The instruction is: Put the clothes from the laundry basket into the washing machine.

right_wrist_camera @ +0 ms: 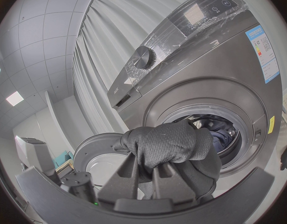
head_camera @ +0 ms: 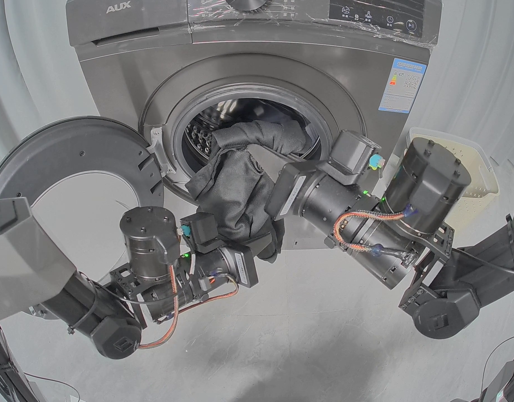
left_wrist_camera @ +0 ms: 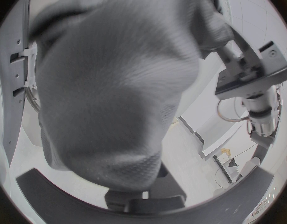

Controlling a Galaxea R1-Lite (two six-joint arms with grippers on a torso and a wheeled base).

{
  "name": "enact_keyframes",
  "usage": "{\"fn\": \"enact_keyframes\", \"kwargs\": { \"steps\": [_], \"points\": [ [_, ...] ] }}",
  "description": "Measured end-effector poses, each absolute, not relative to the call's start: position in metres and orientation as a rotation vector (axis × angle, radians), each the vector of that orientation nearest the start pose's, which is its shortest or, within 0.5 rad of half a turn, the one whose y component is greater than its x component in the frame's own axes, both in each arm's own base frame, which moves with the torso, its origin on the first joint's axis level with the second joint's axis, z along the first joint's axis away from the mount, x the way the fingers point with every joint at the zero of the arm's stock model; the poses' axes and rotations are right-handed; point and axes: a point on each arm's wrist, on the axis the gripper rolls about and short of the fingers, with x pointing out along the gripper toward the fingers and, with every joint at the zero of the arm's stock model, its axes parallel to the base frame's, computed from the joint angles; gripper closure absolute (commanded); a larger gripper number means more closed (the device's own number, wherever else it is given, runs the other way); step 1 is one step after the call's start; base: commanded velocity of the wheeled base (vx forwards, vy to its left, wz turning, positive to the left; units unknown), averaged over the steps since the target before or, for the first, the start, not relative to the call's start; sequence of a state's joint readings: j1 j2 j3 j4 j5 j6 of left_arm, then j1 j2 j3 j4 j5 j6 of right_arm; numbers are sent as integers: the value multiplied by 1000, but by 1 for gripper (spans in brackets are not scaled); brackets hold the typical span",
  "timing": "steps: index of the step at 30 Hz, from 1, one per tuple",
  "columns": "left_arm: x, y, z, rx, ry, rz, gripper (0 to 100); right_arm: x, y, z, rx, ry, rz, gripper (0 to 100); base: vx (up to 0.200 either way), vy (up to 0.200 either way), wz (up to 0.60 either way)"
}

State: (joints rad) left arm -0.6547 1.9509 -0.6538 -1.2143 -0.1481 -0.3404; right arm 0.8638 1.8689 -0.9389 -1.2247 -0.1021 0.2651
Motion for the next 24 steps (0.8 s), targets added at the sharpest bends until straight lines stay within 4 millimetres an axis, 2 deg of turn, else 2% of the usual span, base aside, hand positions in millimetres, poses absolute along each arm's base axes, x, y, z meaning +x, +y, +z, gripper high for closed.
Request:
{"fn": "enact_keyframes", "kwargs": {
  "steps": [7, 8, 12, 16, 24],
  "points": [
    [229, -192, 131, -291, 233, -815, 100, 233, 265, 216, 385, -155, 781, 100, 0, 0, 0],
    [222, -188, 133, -291, 233, -820, 100, 233, 266, 215, 383, -151, 782, 0, 0, 0, 0],
    [210, -180, 143, -302, 194, -835, 100, 231, 266, 207, 374, -126, 786, 0, 0, 0, 0],
    [207, -176, 154, -324, 127, -845, 100, 229, 265, 202, 365, -107, 786, 0, 0, 0, 0],
    [224, -170, 171, -357, 25, -796, 100, 227, 252, 200, 348, -90, 761, 0, 0, 0, 0]
  ]
}}
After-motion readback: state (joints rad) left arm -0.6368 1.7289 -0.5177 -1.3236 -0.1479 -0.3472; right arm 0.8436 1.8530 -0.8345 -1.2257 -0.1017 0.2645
